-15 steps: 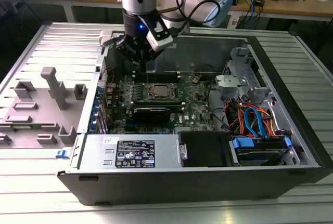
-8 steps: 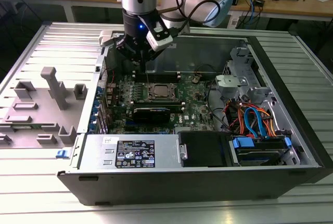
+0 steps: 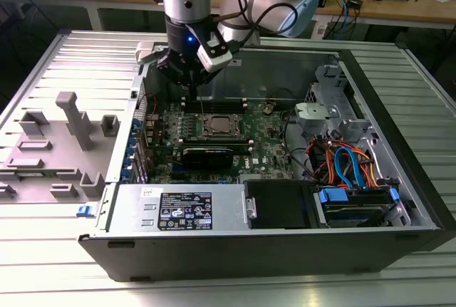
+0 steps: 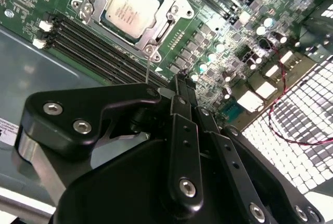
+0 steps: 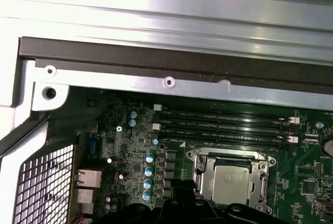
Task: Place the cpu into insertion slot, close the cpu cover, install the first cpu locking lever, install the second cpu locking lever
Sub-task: 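Install the first cpu locking lever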
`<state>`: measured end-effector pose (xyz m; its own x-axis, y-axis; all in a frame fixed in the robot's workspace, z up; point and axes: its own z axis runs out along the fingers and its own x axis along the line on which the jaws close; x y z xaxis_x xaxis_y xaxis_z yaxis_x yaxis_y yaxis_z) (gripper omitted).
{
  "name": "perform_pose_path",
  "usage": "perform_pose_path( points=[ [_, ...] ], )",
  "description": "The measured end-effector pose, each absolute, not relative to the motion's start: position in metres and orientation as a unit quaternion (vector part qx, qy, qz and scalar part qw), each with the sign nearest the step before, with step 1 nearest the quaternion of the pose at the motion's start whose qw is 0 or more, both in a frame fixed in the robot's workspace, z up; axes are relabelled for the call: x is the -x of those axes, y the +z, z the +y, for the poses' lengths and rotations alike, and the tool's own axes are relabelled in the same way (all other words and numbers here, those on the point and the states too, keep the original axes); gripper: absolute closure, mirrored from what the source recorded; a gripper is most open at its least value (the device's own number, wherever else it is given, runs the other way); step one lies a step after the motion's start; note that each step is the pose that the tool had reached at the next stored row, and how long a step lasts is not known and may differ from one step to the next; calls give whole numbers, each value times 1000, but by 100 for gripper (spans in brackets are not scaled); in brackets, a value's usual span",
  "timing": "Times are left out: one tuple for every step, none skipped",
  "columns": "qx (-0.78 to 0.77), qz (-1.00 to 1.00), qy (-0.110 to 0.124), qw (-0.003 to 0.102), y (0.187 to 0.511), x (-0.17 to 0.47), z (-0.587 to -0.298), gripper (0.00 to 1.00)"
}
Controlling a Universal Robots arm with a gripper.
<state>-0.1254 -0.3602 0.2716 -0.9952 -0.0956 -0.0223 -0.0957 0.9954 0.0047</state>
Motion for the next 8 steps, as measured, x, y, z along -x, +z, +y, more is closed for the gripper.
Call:
perform_pose_path(
  points=[
    [48,999,3,11,271,125,-359,89],
    [48,999,3,11,270,125,-358,89],
    [48,999,3,11,269,125,-357,89],
    [48,999,3,11,269,124,-356,89],
    [47,999,3,11,268,122,-355,89],
    [47,999,3,11,268,120,-354,89],
    [47,999,3,11,268,119,-354,89],
    [47,999,3,11,268,117,-353,89]
  ],
)
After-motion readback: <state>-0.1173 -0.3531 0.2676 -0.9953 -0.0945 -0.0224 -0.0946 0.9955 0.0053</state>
